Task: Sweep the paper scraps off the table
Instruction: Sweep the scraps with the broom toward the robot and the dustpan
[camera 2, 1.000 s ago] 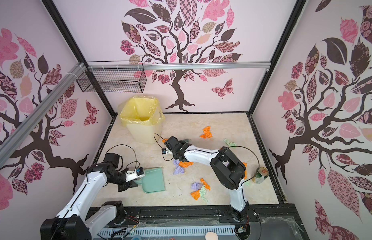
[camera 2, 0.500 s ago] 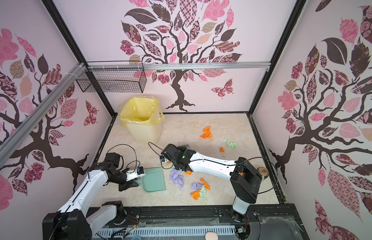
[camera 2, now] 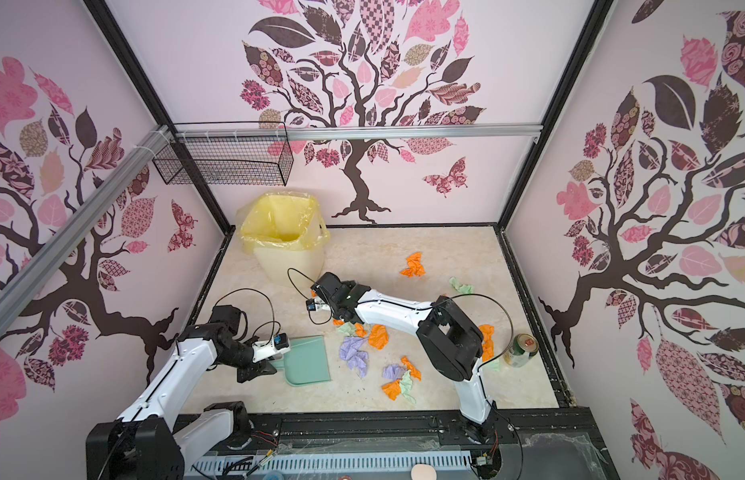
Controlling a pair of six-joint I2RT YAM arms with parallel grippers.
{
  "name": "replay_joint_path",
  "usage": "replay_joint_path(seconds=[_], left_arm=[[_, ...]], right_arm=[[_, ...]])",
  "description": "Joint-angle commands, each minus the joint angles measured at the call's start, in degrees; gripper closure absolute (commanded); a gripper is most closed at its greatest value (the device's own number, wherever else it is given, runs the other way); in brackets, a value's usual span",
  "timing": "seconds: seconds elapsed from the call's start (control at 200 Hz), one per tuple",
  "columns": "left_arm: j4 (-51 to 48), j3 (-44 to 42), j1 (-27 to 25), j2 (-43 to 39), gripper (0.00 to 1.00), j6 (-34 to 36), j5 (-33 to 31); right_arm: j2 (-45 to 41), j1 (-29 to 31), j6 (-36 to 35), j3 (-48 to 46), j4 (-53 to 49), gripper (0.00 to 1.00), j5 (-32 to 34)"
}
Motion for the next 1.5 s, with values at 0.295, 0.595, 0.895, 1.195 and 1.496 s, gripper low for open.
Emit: replay_joint_path(seconds=[0.295, 0.595, 0.895, 1.195, 1.496], left_arm=[[-1.49, 1.99, 1.54, 1.42, 1.00, 0.98, 1.21], [-3.94, 1.62, 2.99, -0.06, 1.00, 2.10, 0.54], [-4.12, 0.72, 3.56, -0.63, 1.00, 2.36, 0.71], [-4.58, 0.59, 4.58, -0.84, 1.00, 3.09, 1.38], [-3.84, 1.53, 5.06, 0.17, 1.00, 3.54, 1.92]], right_arm=[[-3.24, 2.34, -2.17, -0.90, 2.95, 1.00, 0.81], [1.00, 3.53, -2.10, 5.32, 3.66, 1.00, 0.02], [3.06, 3.77, -0.54, 6.71, 3.88, 1.00, -3.93], [5.02, 3.82, -0.55, 4.97, 1.69, 1.00, -3.80], [-3.98, 4.08, 1.81, -7.64, 0.22, 1.00, -0.40]])
